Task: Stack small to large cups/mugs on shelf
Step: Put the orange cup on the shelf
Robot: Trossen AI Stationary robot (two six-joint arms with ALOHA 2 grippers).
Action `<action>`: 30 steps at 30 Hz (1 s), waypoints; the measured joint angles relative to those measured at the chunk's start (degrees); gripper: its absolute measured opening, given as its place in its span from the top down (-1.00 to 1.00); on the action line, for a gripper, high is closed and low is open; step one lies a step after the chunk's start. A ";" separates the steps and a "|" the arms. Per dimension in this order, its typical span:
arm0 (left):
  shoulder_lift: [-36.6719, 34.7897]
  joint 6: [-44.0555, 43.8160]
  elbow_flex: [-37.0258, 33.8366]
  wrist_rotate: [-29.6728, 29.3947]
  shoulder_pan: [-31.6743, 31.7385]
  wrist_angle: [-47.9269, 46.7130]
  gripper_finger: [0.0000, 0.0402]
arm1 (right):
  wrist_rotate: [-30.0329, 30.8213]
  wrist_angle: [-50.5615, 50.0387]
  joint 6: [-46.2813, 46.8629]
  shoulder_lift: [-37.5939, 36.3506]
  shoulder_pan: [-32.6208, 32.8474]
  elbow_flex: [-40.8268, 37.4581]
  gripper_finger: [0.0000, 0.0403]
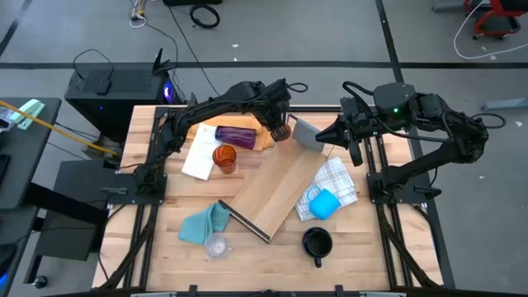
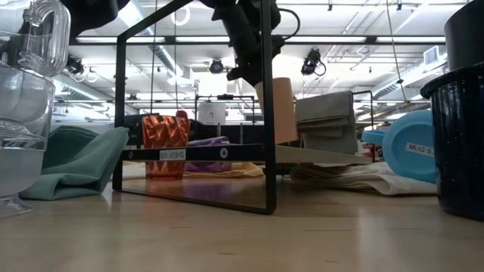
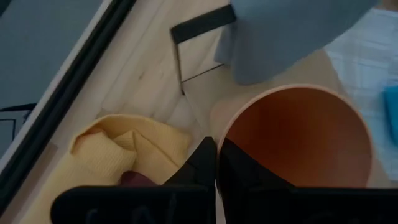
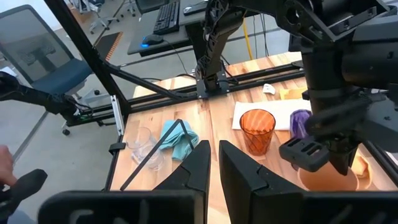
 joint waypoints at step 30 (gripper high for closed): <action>3.02 1.25 1.51 0.72 -0.84 0.53 0.91 | 0.00 -0.08 0.94 -0.02 0.02 0.00 0.80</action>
